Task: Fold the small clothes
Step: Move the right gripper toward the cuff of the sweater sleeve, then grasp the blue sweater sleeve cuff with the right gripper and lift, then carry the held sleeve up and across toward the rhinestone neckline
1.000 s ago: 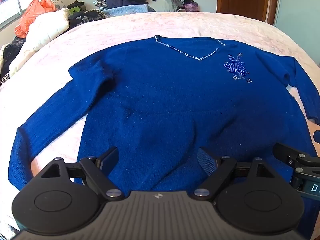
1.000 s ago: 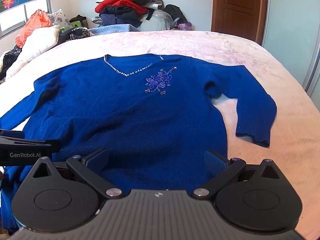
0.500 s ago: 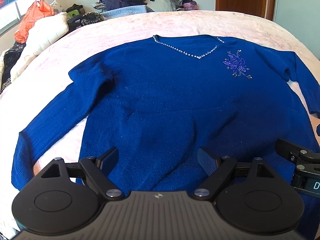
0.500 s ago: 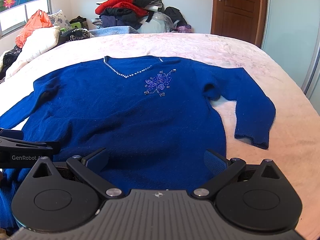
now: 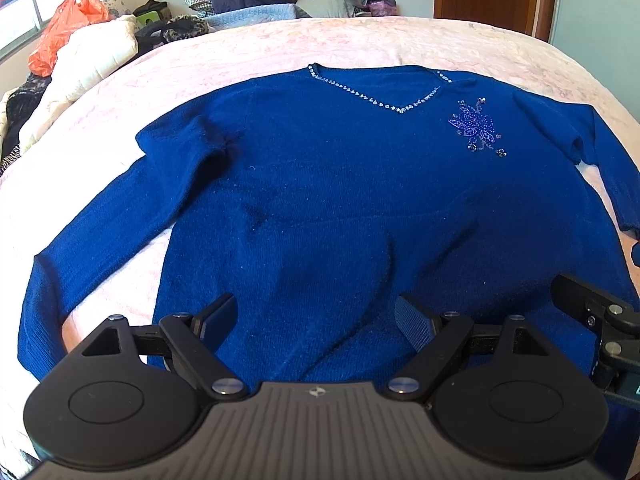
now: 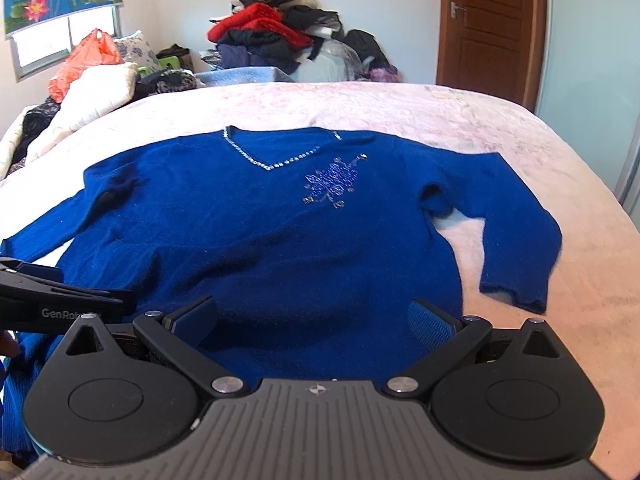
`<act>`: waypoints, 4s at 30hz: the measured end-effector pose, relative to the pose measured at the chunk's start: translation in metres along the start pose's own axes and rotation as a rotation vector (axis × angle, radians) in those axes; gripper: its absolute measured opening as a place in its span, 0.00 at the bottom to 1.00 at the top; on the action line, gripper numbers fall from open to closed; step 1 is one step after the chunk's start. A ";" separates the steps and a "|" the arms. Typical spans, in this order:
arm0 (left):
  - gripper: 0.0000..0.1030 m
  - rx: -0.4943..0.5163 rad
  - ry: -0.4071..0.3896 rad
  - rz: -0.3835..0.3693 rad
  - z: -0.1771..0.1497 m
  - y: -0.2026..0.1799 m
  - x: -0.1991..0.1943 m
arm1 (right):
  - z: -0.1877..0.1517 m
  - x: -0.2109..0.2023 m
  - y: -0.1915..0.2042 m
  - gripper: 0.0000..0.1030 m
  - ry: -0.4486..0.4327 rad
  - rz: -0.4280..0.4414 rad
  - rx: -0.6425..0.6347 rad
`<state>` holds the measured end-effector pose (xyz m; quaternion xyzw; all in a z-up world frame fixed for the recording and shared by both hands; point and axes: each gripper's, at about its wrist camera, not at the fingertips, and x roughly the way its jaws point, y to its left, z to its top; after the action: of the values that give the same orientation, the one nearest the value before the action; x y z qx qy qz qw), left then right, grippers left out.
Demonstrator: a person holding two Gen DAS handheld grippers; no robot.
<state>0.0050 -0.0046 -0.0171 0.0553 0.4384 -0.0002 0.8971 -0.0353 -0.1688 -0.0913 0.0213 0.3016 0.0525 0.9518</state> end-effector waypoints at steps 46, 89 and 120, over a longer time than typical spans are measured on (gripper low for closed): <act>0.84 0.105 -0.048 -0.024 0.016 -0.045 0.002 | -0.016 0.049 -0.130 0.66 0.010 -0.170 -0.263; 0.84 0.099 0.022 0.009 0.015 -0.038 0.020 | 0.043 0.049 -0.361 0.38 -0.230 -0.464 0.702; 0.84 0.067 0.040 0.015 0.016 -0.025 0.022 | 0.077 0.126 -0.398 0.07 -0.393 -0.253 1.033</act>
<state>0.0302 -0.0298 -0.0271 0.0887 0.4556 -0.0072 0.8857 0.1457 -0.5508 -0.1291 0.4574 0.1053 -0.2212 0.8548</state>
